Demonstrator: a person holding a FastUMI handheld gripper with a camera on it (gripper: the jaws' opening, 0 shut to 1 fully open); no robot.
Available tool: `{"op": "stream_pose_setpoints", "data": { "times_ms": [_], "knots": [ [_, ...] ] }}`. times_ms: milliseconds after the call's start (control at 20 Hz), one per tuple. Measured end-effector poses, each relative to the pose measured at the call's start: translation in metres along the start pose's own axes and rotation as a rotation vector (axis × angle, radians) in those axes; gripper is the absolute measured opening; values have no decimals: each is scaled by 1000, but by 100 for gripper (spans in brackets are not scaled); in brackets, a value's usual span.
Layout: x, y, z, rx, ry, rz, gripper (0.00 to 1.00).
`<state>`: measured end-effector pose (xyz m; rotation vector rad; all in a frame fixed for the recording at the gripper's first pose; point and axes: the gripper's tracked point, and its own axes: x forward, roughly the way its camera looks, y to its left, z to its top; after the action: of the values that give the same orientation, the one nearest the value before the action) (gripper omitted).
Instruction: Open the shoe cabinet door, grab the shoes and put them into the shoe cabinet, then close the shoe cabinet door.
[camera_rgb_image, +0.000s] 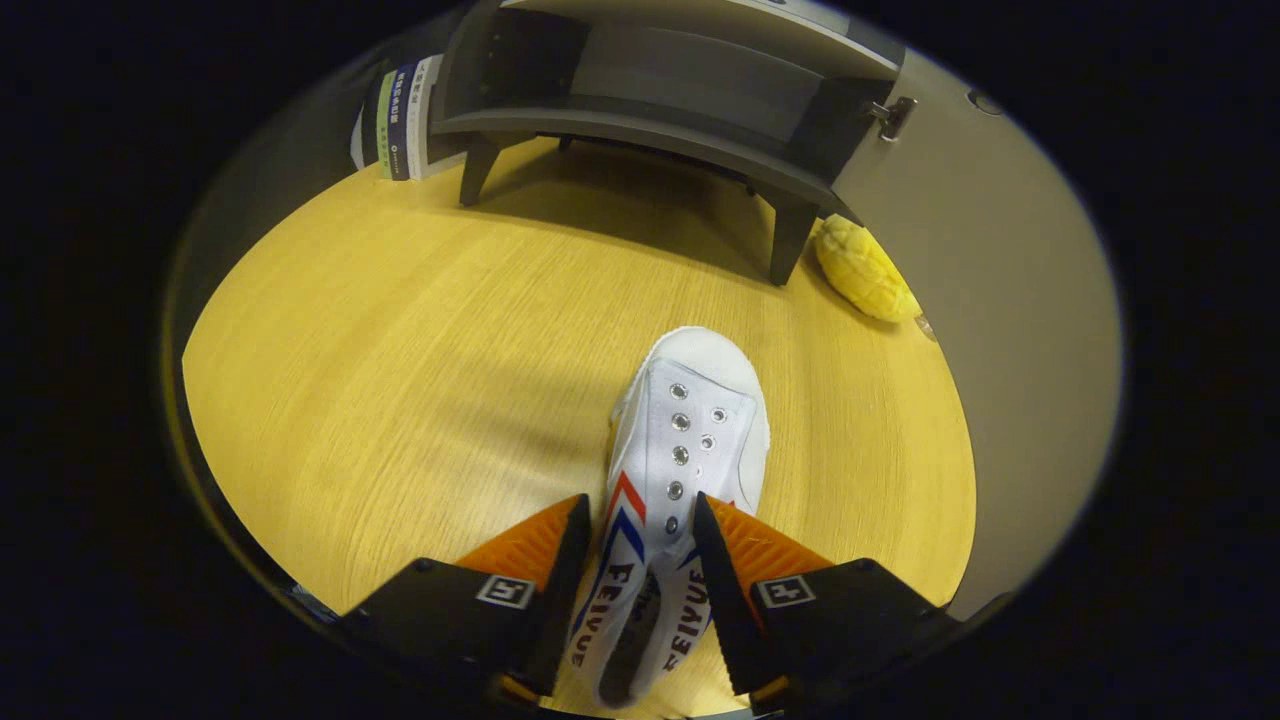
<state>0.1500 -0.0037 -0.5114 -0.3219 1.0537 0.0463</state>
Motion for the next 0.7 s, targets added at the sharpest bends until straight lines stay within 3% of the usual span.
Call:
{"op": "stream_pose_setpoints", "data": {
  "times_ms": [100,150,350,550,600,650,700],
  "knots": [
    [1,0,0,-7,6,0,59],
    [2,0,0,-40,16,0,54],
    [1,-2,1,-86,46,13,45],
    [-2,0,2,-43,54,15,44],
    [2,-1,3,-40,46,-8,32],
    [-17,3,5,-58,37,-10,31],
    [-4,3,6,-72,32,-13,20]
  ]
}}
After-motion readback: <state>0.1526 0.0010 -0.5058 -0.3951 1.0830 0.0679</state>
